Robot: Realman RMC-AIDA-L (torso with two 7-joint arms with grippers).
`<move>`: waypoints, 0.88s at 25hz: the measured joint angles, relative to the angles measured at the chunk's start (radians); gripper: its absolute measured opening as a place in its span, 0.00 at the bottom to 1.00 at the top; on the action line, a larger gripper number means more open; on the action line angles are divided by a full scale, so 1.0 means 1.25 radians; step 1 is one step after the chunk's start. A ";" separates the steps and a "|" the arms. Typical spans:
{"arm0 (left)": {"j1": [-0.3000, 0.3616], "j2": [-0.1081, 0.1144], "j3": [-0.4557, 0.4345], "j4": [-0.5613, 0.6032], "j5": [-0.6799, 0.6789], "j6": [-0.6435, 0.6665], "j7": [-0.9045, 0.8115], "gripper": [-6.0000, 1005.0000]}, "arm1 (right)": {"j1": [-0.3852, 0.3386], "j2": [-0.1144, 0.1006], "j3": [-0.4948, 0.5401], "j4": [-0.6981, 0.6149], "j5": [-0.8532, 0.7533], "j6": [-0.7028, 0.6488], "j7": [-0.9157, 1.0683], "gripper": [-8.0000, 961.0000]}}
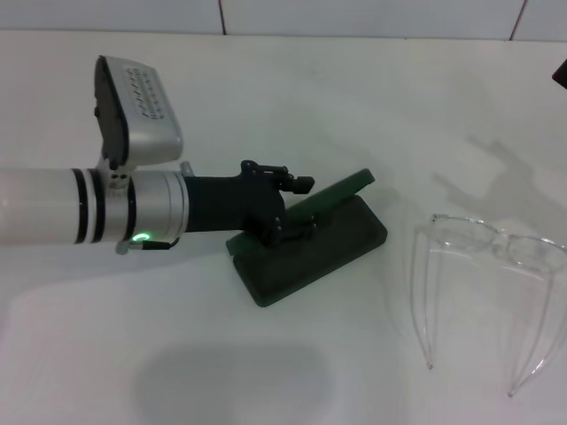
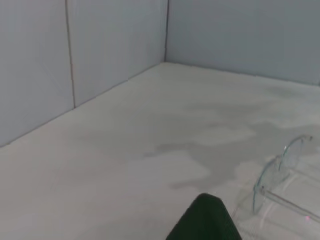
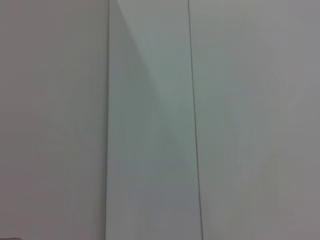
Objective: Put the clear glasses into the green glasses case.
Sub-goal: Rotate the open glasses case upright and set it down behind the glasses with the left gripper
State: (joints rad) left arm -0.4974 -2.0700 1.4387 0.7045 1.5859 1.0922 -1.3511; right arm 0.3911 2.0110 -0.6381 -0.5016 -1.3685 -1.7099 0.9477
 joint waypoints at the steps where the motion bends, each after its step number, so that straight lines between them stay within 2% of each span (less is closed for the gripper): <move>1: 0.005 -0.004 0.000 0.012 0.012 -0.004 -0.001 0.53 | 0.000 0.000 0.000 0.000 0.000 0.001 -0.001 0.91; 6: 0.014 -0.007 0.000 0.041 0.035 -0.008 -0.003 0.46 | 0.002 0.000 0.000 0.000 0.000 0.010 -0.003 0.91; 12: 0.010 -0.007 -0.001 0.059 0.069 -0.008 -0.032 0.42 | 0.004 0.000 0.000 0.000 0.000 0.011 -0.004 0.91; 22: 0.018 -0.008 -0.002 0.151 0.165 -0.010 -0.116 0.37 | 0.006 0.000 0.000 0.000 0.000 0.010 -0.006 0.91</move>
State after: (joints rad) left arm -0.4754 -2.0800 1.4359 0.8937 1.7917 1.0798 -1.4962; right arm 0.3988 2.0110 -0.6381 -0.5016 -1.3682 -1.6971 0.9404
